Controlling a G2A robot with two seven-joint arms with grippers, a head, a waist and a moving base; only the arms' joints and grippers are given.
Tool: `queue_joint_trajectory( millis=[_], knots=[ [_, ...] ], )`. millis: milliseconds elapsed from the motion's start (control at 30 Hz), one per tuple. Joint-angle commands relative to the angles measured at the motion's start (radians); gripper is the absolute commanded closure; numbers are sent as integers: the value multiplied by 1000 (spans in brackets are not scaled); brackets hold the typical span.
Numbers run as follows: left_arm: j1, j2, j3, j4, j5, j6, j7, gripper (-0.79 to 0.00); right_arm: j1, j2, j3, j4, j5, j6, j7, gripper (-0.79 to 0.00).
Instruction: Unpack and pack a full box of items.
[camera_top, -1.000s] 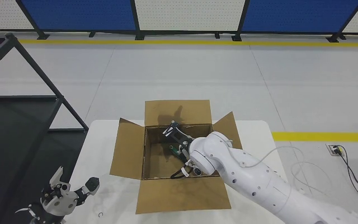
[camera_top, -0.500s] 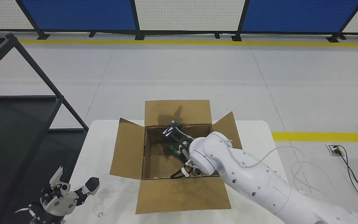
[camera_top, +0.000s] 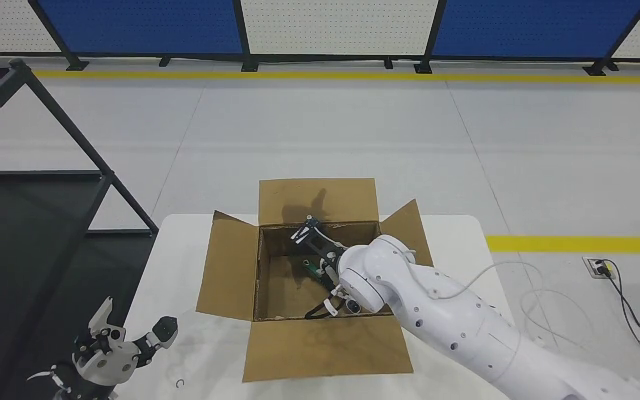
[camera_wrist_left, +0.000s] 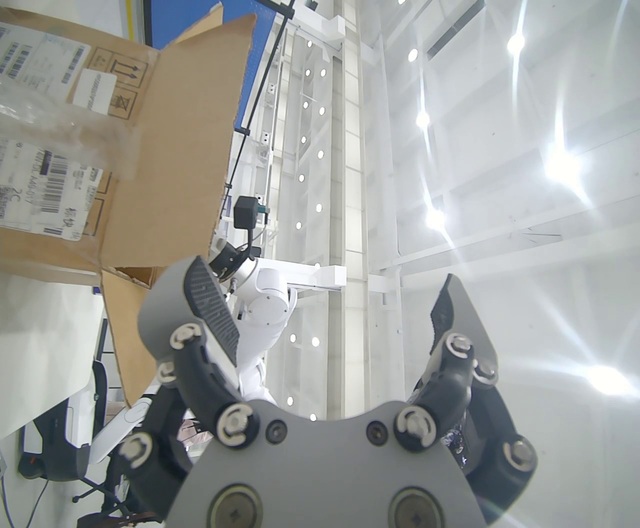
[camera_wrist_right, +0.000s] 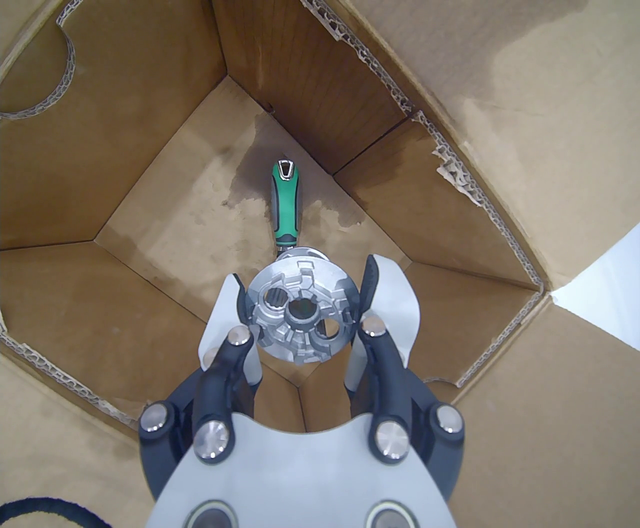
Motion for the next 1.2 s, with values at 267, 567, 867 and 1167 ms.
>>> queue_joint_trajectory(
  millis=[267, 567, 867, 1167],
  knots=[
    [0, 0, 0, 0, 0, 0, 0, -785, 0, 0, 0, 0, 0, 0, 0, 0],
    [0, 0, 0, 0, 0, 0, 0, -785, -29, -23, 27, 90, 27, 40, -32, 0],
    [0, 0, 0, 0, 0, 0, 0, -785, -7, -113, -6, 270, 50, 107, -78, 0],
    [0, 0, 0, 0, 0, 0, 0, -785, -5, -117, -8, 276, 51, 110, -76, 0]
  ],
)
